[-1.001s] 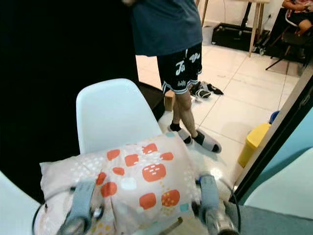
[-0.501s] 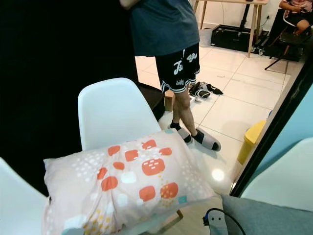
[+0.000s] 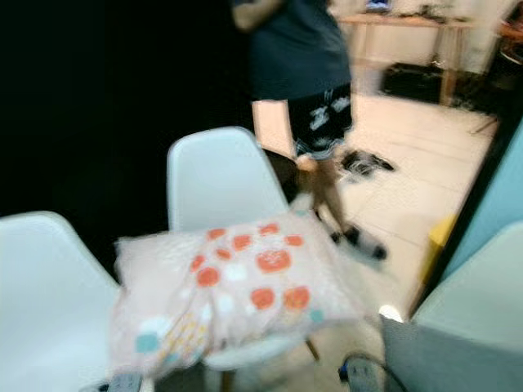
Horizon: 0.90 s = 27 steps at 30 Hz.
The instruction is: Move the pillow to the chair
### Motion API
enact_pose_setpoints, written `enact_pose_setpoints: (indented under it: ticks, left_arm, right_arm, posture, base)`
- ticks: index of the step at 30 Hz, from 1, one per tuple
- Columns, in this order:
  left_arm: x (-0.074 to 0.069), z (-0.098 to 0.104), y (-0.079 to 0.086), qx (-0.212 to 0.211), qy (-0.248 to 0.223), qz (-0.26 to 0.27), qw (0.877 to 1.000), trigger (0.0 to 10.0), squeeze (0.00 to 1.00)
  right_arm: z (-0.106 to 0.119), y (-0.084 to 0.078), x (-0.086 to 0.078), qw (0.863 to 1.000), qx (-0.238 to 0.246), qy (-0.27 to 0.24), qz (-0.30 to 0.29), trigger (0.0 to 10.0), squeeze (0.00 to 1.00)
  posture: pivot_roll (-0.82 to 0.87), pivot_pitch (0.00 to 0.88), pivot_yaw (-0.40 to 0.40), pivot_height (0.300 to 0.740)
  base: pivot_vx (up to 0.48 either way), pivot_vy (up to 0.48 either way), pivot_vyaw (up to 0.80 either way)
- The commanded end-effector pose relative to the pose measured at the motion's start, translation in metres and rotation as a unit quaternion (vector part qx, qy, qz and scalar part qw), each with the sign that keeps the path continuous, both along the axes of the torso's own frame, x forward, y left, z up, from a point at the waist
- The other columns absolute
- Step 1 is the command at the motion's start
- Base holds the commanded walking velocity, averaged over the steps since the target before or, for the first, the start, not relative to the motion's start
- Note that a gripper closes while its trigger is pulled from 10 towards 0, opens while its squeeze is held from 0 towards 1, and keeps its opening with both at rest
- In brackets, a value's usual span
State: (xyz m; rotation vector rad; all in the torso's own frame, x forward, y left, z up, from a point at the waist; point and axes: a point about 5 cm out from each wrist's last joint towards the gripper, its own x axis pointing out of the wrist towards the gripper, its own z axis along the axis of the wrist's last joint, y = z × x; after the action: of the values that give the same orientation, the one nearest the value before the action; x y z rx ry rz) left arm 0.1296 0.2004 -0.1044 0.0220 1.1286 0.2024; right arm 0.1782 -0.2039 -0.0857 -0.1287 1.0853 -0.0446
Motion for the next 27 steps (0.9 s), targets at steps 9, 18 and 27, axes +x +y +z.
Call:
enact_pose_setpoints:
  ticks: [9,18,27]
  left_arm:
    - [0.013,0.004,-0.001,0.005,-0.016,-0.016,1.0,10.0,0.0]
    - [0.011,0.003,-0.001,0.006,-0.011,-0.028,1.0,10.0,0.0]
    - [0.012,0.004,-0.002,0.005,-0.012,-0.031,0.999,10.0,0.0]
  right_arm:
    - [-0.007,0.014,-0.011,1.0,-0.001,0.025,0.015,10.0,0.0]
    - [-0.002,-0.003,-0.005,0.999,-0.014,0.026,0.026,10.0,0.0]
    - [0.0,-0.035,-0.016,0.999,-0.029,0.034,0.02,10.0,0.0]
  posture:
    - [-0.05,0.06,0.017,0.74]
    - [-0.05,0.045,0.016,0.74]
    - [-0.05,0.046,0.018,0.74]
  base:
    - [-0.349,0.0,0.0]
    - [-0.348,0.0,-0.57]
    - [-0.339,0.0,-0.73]
